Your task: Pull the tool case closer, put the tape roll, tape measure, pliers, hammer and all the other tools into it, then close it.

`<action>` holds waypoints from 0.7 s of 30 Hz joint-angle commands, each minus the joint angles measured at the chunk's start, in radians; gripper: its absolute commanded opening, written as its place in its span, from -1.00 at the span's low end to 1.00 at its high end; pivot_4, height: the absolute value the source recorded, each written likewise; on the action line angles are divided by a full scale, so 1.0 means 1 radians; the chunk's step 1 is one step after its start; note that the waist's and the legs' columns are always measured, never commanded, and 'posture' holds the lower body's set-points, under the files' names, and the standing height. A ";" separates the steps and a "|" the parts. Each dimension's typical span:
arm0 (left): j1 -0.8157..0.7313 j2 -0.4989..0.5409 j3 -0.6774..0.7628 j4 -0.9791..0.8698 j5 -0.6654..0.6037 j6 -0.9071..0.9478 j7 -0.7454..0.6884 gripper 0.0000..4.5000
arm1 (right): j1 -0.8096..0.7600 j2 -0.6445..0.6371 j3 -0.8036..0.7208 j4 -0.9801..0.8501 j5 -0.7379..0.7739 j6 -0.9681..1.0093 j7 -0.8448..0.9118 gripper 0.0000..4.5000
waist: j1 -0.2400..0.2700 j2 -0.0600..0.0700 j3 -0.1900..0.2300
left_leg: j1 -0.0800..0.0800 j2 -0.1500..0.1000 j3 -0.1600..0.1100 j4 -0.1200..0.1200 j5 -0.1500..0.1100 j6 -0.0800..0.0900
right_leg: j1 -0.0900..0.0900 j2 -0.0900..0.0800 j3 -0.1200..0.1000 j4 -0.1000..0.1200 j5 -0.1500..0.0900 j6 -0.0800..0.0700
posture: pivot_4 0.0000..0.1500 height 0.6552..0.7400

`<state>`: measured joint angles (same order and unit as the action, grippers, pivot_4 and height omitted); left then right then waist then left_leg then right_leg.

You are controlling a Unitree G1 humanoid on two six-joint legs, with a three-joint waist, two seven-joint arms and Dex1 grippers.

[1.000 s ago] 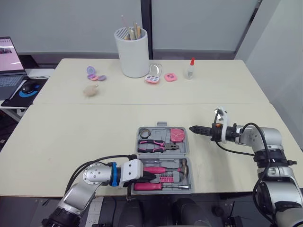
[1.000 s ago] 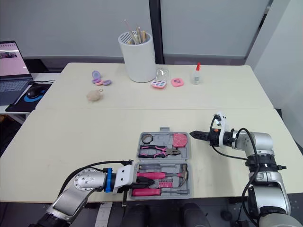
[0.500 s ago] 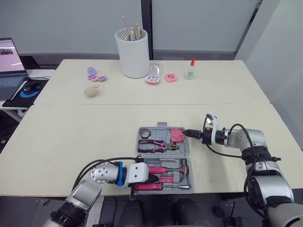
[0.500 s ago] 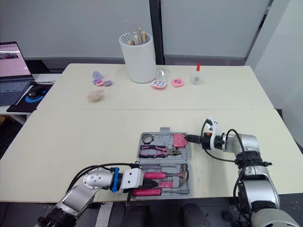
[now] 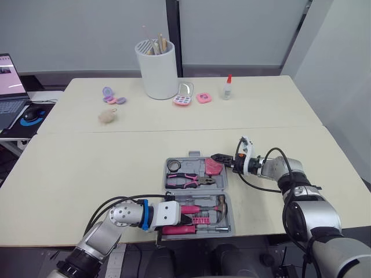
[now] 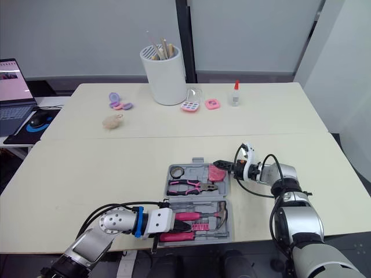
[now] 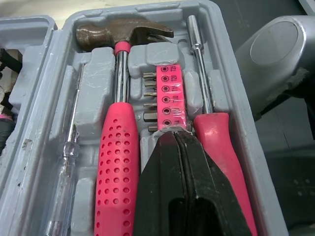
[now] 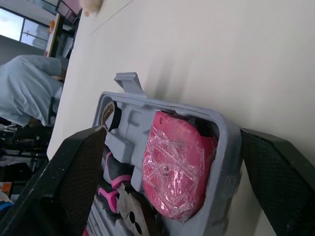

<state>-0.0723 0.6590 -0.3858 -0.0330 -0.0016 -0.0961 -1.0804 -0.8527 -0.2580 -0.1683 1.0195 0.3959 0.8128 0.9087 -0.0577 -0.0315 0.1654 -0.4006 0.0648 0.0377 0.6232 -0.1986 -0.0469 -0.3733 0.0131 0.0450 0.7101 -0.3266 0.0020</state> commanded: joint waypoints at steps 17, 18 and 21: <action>0.010 0.028 -0.021 0.064 0.074 0.057 0.038 -1.00 | 0.045 -0.033 0.011 -0.368 0.126 0.247 0.151 0.98 | 0.001 0.002 0.001 | 0.000 0.001 0.000 0.000 0.000 0.000 | -0.001 -0.001 0.000 0.000 -0.001 0.002 | 1.00 1.00; 0.013 0.028 -0.017 0.059 0.068 0.054 0.039 -1.00 | 0.056 -0.038 0.019 -0.401 0.134 0.264 0.153 0.98 | 0.001 0.002 0.001 | 0.000 0.001 0.000 0.000 0.000 0.000 | 0.000 -0.001 0.000 0.000 -0.001 0.002 | 1.00 1.00; 0.033 0.022 0.017 0.010 0.019 0.068 0.047 -1.00 | 0.084 -0.052 0.034 -0.480 0.152 0.304 0.150 0.98 | 0.000 0.002 0.001 | 0.000 0.002 0.000 -0.001 0.000 0.000 | -0.001 -0.001 0.001 0.000 -0.003 0.005 | 1.00 1.00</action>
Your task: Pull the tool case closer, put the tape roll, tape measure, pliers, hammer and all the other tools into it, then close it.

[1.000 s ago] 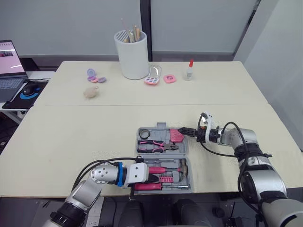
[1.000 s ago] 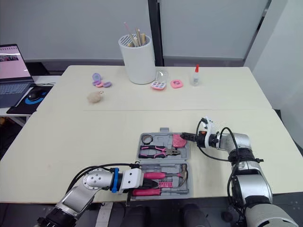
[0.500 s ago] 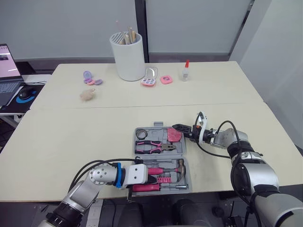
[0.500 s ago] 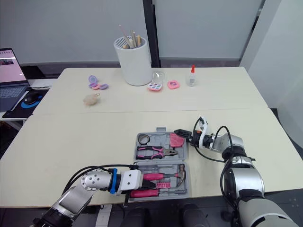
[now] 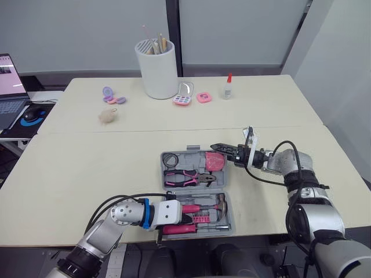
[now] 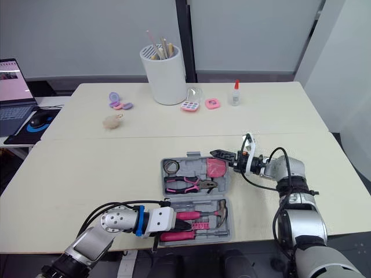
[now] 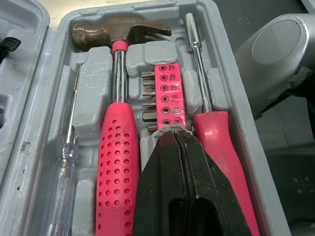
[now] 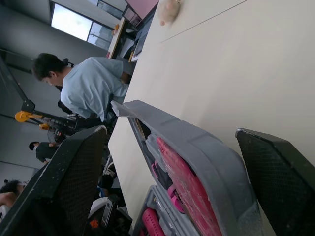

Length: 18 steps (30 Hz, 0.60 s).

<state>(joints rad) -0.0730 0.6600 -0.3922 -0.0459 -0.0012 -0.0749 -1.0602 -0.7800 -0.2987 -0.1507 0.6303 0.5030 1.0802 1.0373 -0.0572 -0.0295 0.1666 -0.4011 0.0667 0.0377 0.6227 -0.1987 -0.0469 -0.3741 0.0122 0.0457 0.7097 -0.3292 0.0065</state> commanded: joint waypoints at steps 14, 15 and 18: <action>0.188 0.125 0.268 -0.311 -0.218 0.173 0.010 -1.00 | 0.090 -0.070 0.014 -0.351 0.166 0.195 -0.013 0.98 | -0.001 -0.001 0.003 | -0.018 0.002 -0.001 -0.002 0.000 0.000 | -0.015 0.000 -0.001 -0.005 0.003 -0.005 | 1.00 1.00; 0.214 0.157 0.305 -0.326 -0.239 0.199 -0.004 -1.00 | 0.102 -0.077 0.010 -0.382 0.183 0.218 -0.015 0.98 | -0.001 -0.001 0.003 | -0.018 0.003 -0.001 -0.003 0.000 0.000 | -0.015 0.000 -0.002 -0.007 0.003 -0.004 | 1.00 1.00; 0.277 0.241 0.419 -0.352 -0.316 0.291 -0.037 -1.00 | 0.147 -0.103 -0.001 -0.488 0.245 0.297 -0.023 0.98 | 0.000 -0.001 0.004 | -0.018 0.003 -0.002 -0.005 0.000 0.000 | -0.015 0.000 -0.003 -0.009 0.002 -0.004 | 1.00 1.00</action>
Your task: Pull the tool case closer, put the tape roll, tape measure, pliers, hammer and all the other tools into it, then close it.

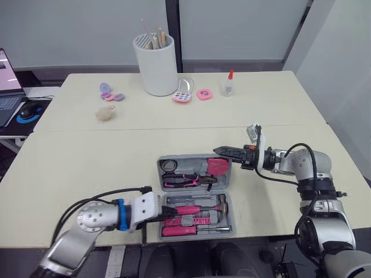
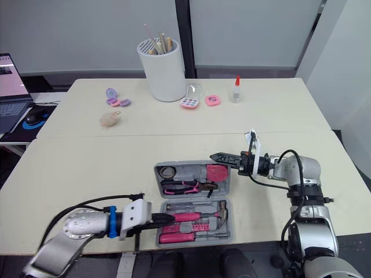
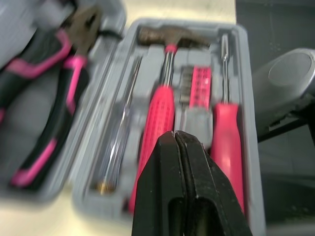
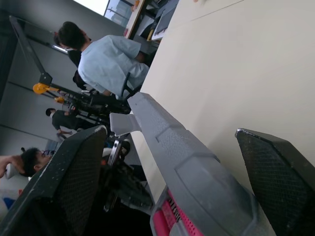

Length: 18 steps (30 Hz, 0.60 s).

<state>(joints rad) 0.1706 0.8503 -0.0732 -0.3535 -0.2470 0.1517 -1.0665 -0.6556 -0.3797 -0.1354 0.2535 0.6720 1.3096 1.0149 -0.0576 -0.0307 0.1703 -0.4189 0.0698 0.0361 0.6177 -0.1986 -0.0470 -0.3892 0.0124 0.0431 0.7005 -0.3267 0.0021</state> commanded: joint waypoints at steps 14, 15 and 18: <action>0.011 0.036 0.266 0.223 0.030 -0.105 0.091 -1.00 | 0.318 -0.239 -0.050 -0.704 0.332 0.127 -0.097 0.98 | 0.009 -0.004 0.002 | 0.000 -0.003 0.000 -0.005 0.000 0.000 | 0.000 -0.005 -0.001 -0.005 -0.001 0.002 | 1.00 1.00; -0.008 0.025 0.274 0.244 0.043 -0.131 0.113 -1.00 | 0.342 -0.284 0.002 -0.732 0.209 -0.026 -0.104 0.98 | 0.009 -0.004 0.002 | 0.000 -0.004 0.000 -0.005 0.000 0.000 | 0.000 -0.005 -0.001 -0.005 -0.001 0.003 | 1.00 1.00; -0.044 0.010 0.296 0.300 0.044 -0.171 0.143 -0.83 | 0.387 -0.364 0.110 -0.678 -0.130 -0.483 -0.141 1.00 | 0.007 -0.006 0.002 | 0.001 -0.004 0.000 -0.005 0.000 0.000 | 0.000 -0.005 -0.001 -0.005 -0.002 0.006 | 1.00 1.00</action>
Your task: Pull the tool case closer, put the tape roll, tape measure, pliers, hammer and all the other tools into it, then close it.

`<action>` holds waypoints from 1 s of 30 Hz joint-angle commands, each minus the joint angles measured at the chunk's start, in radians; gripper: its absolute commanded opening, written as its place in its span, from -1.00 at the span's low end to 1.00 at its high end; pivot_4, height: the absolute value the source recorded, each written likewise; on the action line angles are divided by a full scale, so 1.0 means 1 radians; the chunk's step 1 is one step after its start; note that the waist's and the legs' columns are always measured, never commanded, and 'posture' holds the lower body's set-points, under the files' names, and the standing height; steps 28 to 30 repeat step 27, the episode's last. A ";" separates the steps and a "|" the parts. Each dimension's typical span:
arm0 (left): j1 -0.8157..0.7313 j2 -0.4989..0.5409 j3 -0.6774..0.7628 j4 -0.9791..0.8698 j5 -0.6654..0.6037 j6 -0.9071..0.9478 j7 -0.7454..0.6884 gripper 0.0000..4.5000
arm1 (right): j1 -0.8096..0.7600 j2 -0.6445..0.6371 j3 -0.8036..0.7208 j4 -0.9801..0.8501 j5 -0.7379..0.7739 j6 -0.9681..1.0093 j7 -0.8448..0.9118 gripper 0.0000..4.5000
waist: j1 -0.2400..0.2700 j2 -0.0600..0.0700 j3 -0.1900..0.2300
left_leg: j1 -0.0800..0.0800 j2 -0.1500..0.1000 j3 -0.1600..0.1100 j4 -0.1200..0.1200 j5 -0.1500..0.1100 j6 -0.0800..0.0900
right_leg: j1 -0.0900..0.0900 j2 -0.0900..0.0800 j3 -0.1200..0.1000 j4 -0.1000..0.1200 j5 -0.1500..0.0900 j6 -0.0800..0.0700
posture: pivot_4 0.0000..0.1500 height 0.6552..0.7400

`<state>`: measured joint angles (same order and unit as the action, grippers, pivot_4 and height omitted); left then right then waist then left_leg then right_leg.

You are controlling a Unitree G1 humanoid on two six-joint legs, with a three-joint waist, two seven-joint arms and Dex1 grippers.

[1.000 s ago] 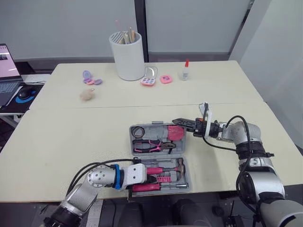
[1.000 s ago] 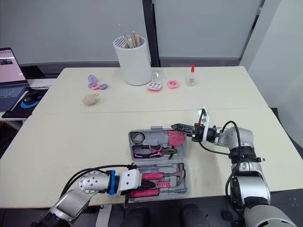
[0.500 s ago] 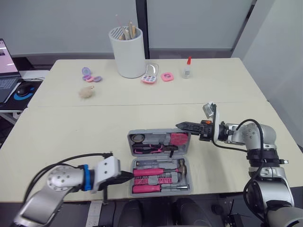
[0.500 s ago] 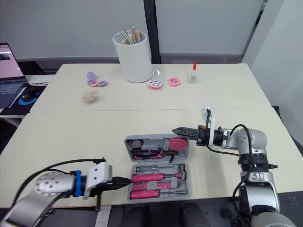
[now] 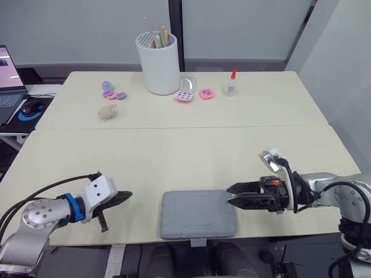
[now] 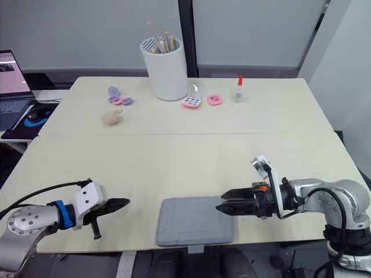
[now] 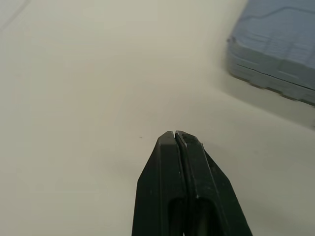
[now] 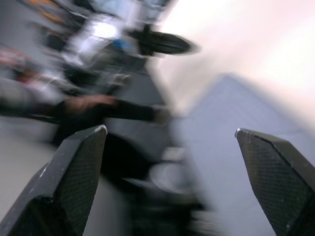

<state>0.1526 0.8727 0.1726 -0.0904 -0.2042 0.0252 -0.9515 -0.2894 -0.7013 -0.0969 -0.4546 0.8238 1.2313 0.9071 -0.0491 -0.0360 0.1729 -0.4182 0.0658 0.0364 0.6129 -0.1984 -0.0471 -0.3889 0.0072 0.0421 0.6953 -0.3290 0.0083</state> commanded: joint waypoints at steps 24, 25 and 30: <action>-0.287 -0.079 0.008 0.358 0.112 -0.193 0.157 0.99 | 0.062 -0.077 0.063 0.576 -0.643 -1.240 0.027 1.00 | 0.015 -0.001 0.000 | 0.002 -0.001 0.002 0.001 0.000 0.000 | 0.002 0.000 0.001 0.002 0.003 -0.005 | 1.00 1.00; -0.293 -0.081 0.011 0.367 0.110 -0.205 0.157 0.99 | 0.061 -0.076 0.061 0.579 -0.648 -1.244 0.020 1.00 | 0.015 -0.001 0.000 | 0.002 -0.001 0.001 0.001 0.000 0.000 | 0.002 0.000 0.000 0.002 0.003 -0.005 | 1.00 1.00; -0.301 -0.082 0.015 0.384 0.110 -0.212 0.160 0.99 | 0.054 -0.071 0.058 0.589 -0.657 -1.250 0.002 1.00 | 0.015 -0.001 0.000 | 0.002 -0.001 0.002 0.001 0.000 0.000 | 0.002 0.000 0.001 0.003 0.003 -0.005 | 1.00 1.00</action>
